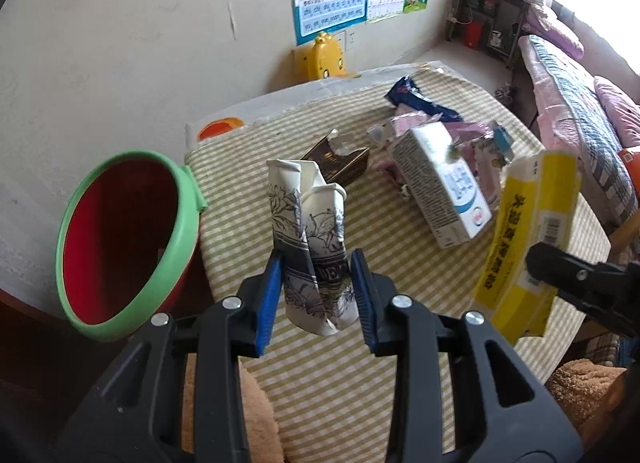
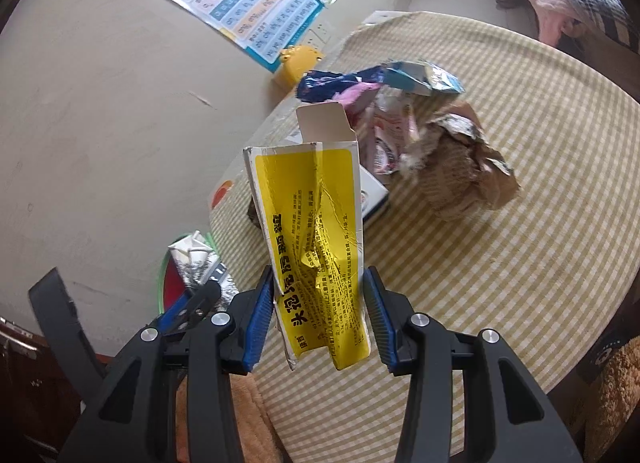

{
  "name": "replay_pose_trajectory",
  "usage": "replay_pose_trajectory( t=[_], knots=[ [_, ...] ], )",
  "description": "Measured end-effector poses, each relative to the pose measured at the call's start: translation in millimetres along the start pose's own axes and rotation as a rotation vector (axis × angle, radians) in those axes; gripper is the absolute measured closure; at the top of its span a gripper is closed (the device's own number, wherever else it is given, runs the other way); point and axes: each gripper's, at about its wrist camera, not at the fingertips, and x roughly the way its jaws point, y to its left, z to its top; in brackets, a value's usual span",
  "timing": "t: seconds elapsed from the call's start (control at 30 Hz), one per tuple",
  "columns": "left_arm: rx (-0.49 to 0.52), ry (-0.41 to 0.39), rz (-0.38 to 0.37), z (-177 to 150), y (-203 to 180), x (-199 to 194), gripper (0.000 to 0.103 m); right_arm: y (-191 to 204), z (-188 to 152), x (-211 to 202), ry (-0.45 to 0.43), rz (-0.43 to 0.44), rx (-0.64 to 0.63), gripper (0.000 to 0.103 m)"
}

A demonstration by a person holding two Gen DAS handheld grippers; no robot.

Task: Collect trash
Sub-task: 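Lift the white wrapper and yellow box off the table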

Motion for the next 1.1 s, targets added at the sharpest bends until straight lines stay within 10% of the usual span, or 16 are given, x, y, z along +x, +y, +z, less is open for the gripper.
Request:
replay_pose_trajectory(
  t=[1.1],
  knots=[
    [-0.008,-0.105,0.026,5,28,-26,0.07,42,-13,-11,-0.071,-0.065,-0.206,0.061]
  ],
)
